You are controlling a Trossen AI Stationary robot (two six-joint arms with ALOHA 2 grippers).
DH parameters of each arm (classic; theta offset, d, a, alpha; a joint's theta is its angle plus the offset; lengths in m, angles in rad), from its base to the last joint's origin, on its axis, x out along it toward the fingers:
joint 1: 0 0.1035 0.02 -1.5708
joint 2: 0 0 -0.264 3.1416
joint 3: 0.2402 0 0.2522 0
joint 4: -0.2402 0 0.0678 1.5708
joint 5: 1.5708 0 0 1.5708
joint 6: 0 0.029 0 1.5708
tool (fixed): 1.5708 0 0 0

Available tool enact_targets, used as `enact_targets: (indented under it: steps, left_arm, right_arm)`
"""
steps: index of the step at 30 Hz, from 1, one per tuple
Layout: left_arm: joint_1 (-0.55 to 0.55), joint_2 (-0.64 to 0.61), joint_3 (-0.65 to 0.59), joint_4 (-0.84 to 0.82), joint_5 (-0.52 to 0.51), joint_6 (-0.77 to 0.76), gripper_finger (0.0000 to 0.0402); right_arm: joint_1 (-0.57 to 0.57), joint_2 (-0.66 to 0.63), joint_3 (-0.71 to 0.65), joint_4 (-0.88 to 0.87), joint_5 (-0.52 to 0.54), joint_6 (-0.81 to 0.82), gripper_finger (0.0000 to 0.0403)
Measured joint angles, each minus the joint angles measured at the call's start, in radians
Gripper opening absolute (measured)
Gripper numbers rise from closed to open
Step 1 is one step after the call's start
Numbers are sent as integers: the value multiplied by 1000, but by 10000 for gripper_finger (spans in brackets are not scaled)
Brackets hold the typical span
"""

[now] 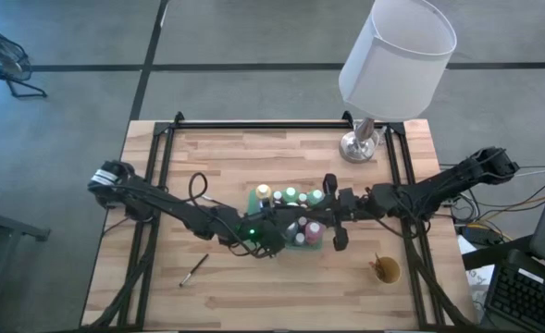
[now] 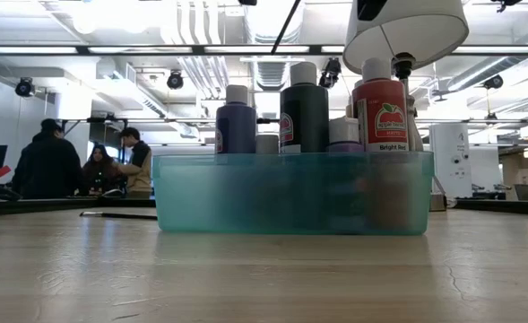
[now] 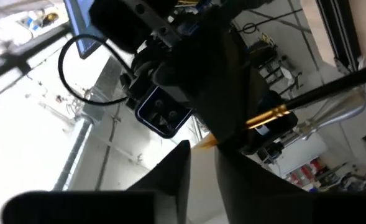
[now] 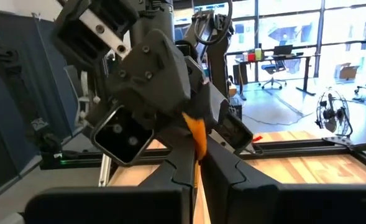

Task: Pick & Place Paint Supplies
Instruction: Put the gold paintbrush into the yellow cup

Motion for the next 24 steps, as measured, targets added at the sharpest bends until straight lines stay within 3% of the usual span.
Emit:
enact_targets:
  steps: [3, 7, 12, 16, 18, 24]
  left_arm:
    - [-5, -12, 0, 3, -15, -63, 103]
    - [-13, -49, -1, 35, -123, -163, 136]
    - [-14, -125, -1, 44, -362, -474, 167]
    - [-14, -209, -22, -10, -586, -760, 174]
    - [-14, -273, -66, -86, -582, -898, 173]
    - [-6, -459, -251, -347, -340, -1423, 167]
  right_arm:
    - [0, -1, 0, 5, -3, -6, 9]
    - [2, -27, 0, 8, -66, -14, 9]
    - [14, -113, 4, -58, -87, -18, 9]
    - [43, -187, 49, -266, -64, 1, 9]
    - [77, -210, 91, -391, -5, 12, 9]
    - [226, -208, 280, -785, 221, 52, 8]
